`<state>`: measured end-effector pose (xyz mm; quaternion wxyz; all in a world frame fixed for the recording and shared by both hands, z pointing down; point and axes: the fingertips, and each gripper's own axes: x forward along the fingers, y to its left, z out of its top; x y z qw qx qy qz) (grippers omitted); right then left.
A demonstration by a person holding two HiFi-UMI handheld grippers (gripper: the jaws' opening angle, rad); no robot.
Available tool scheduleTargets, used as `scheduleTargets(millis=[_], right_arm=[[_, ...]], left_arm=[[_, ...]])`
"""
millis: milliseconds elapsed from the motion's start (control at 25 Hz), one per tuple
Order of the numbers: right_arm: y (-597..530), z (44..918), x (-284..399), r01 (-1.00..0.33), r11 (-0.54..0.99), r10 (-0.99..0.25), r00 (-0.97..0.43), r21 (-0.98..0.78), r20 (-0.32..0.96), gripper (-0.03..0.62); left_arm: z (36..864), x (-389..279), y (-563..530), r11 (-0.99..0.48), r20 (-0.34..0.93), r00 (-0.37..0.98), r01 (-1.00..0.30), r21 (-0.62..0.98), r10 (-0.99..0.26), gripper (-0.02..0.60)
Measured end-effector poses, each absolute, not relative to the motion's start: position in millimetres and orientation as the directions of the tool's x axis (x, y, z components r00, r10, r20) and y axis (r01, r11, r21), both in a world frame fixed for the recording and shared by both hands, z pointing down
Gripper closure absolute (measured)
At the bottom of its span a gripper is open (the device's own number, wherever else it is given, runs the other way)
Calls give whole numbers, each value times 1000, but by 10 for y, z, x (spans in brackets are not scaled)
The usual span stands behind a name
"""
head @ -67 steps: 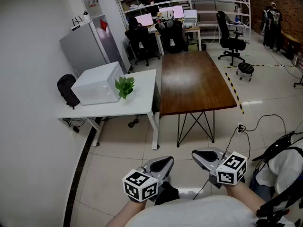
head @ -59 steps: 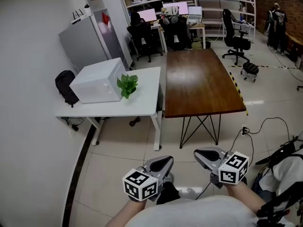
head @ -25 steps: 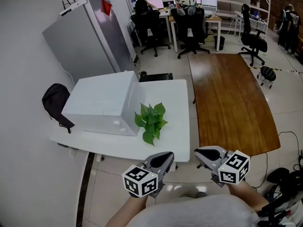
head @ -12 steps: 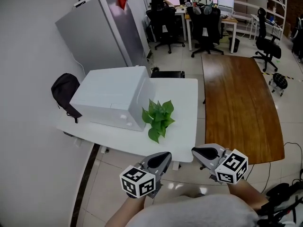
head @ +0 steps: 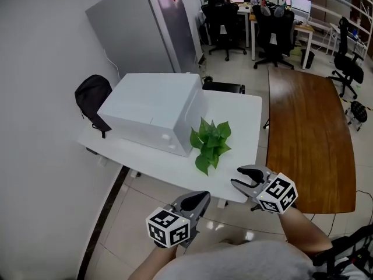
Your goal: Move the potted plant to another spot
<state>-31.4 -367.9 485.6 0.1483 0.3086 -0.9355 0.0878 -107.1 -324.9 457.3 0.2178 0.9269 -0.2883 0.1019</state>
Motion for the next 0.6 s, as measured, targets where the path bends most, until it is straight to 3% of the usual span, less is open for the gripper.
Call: scheduleTargets(millis=[400,600], right_arm=[[-4729,5881,-540,-668,744,-581,-656,-11,482,184],[-5052,6246,-671,-677,736,-576,-622,5,530,131]], left_arm=[[4792,-1681,-3214,-642,369,733,-680,355,-572,588],[4847,-1935,-3198,-601,387,698,-716,356,-602,588]])
